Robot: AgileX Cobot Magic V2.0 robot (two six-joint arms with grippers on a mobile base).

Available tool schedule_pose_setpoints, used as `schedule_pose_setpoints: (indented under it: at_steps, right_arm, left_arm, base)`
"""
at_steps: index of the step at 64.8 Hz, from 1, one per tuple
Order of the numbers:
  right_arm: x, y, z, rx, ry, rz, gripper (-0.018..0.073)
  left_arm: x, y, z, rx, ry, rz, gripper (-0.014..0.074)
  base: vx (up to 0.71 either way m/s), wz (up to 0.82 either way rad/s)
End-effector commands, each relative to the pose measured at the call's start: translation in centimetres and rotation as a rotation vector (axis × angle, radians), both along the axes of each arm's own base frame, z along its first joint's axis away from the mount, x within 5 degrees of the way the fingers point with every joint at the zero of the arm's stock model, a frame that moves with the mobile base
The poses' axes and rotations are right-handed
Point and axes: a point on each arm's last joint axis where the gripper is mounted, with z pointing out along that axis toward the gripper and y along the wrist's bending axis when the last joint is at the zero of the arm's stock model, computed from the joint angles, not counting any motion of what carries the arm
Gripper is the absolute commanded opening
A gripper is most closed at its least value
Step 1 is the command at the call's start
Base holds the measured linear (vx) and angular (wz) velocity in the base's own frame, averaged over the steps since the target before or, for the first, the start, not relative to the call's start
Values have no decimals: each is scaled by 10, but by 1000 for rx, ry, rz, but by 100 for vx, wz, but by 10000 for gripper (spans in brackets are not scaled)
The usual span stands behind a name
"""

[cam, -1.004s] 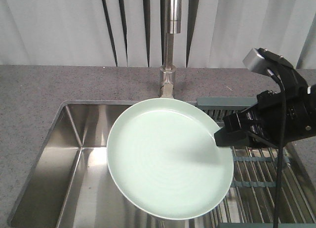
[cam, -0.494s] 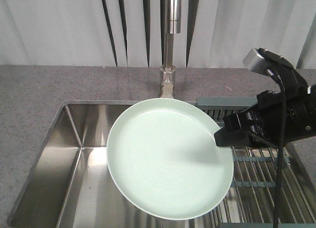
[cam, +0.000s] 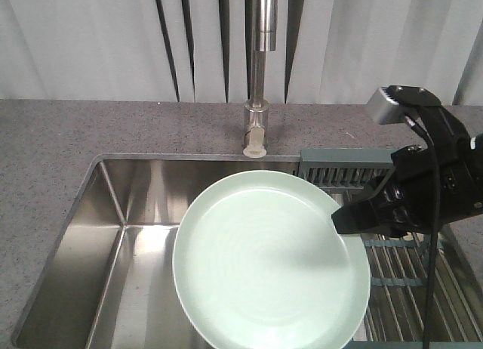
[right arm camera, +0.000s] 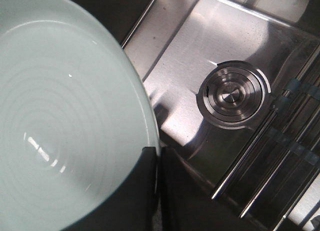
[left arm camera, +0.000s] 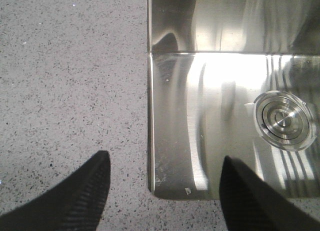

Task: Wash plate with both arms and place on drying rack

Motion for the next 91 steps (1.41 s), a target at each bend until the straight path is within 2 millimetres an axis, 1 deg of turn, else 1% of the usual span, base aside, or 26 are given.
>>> schedule_pose_setpoints:
  at_steps: [1, 6, 11, 19, 28, 44, 51, 57, 66, 72, 79, 86, 91]
  right_arm:
    - [2, 2, 8, 24, -54, 21, -8]
    - [7, 5, 3, 23, -44, 40, -7]
    - [10, 15, -2, 17, -47, 72, -7]
    - [21, 29, -2, 7, -83, 93, -7]
    - [48, 39, 0, 0, -85, 93, -7]
    - [95, 49, 6, -5, -109, 66, -7]
    - [114, 43, 11, -1, -110, 39, -7]
    - [127, 31, 15, -1, -117, 9, -7]
    - [133, 3, 16, -14, -108, -58, -7]
    - [132, -14, 16, -37, -87, -87, -7]
    - [121, -29, 14, -51, -90, -131, -7]
    - [107, -40, 9, -57, -85, -170, -6]
    - [97, -44, 2, -60, -66, -179, -5]
  left_arm:
    - [4, -1, 11, -22, -80, 2, 441]
    - [4, -1, 11, -23, -80, 1, 441]
    - [4, -1, 11, -23, -80, 1, 441]
    - [4, -1, 11, -24, -80, 1, 441]
    - [4, -1, 11, -24, -80, 1, 441]
    - [4, -1, 11, -24, -80, 1, 441]
    - [4, -1, 11, -24, -80, 1, 441]
    - [4, -1, 11, -24, -80, 1, 441]
    - [4, -1, 11, -24, -80, 1, 441]
    - [4, -1, 11, -24, -79, 1, 441]
    - [4, -1, 11, -24, -79, 1, 441]
    - [4, -1, 11, -24, -79, 1, 441]
    - [4, -1, 11, -24, -79, 1, 441]
  base:
    - [0, 0]
    - [0, 0]
    - [0, 0]
    - [0, 0]
    - [0, 0]
    - [0, 0]
    - [0, 0]
    - [0, 0]
    - [0, 0]
    - [0, 0]
    - [0, 0]
    - [0, 0]
    - [0, 0]
